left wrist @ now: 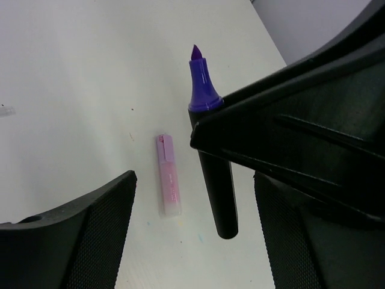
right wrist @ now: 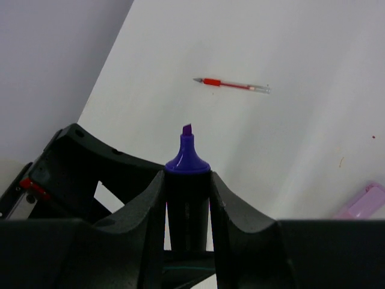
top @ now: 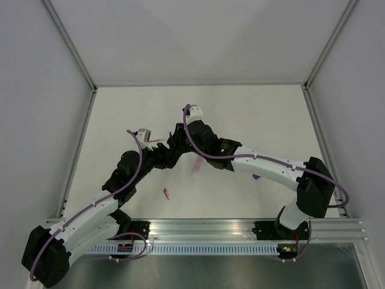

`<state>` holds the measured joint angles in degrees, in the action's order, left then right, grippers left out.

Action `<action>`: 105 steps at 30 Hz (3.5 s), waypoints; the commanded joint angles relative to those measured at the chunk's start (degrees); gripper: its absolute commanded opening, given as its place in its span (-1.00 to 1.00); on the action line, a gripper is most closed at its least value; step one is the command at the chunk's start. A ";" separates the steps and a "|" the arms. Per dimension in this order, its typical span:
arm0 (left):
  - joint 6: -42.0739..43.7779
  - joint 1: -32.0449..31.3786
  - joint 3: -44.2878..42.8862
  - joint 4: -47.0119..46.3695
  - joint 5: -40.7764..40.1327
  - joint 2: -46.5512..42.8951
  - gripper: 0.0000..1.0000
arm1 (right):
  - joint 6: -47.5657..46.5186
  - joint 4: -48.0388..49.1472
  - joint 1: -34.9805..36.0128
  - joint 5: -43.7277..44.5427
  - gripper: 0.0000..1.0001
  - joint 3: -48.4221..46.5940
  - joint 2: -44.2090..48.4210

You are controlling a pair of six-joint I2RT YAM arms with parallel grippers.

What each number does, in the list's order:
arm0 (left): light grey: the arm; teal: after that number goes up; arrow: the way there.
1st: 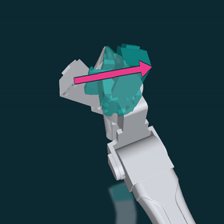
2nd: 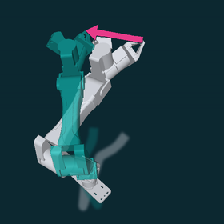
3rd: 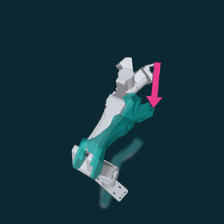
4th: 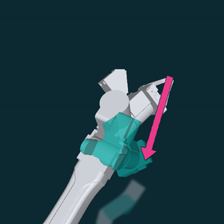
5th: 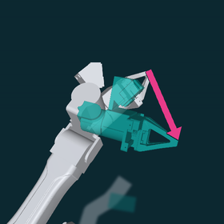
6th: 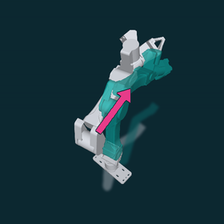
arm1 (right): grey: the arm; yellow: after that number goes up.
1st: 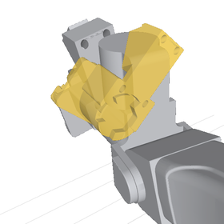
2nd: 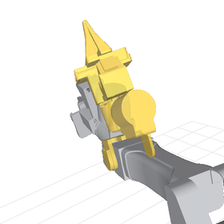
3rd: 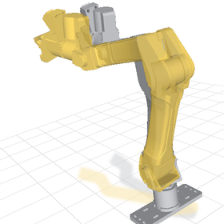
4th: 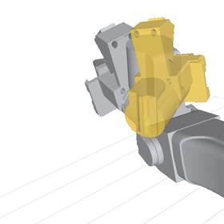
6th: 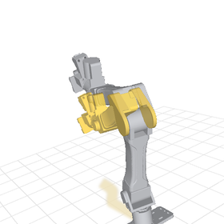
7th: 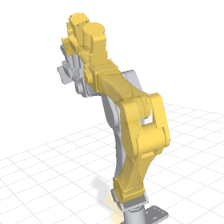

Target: Insert the pens into the pen caps

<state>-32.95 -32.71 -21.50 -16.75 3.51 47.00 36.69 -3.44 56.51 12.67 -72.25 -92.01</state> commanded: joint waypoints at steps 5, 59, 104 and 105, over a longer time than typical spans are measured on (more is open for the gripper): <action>1.83 0.01 0.93 -1.35 -1.67 -4.19 0.44 | 1.72 5.37 2.81 3.42 -1.00 2.72 3.94; 5.09 0.01 0.93 2.52 -5.88 -11.14 -0.95 | 15.86 -23.89 -32.87 9.83 0.34 34.54 17.75; 4.03 0.01 1.81 3.66 -10.45 -12.29 -0.95 | -13.59 -23.61 -25.57 0.40 0.05 16.18 1.56; 3.95 0.01 1.72 3.83 -10.97 -12.20 -0.95 | -11.31 -25.37 -25.57 2.52 0.06 14.87 1.92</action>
<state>-29.89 -32.71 -20.18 -12.27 -4.95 35.14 25.10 -24.32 31.57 11.49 -53.15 -93.25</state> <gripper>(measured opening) 0.166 0.525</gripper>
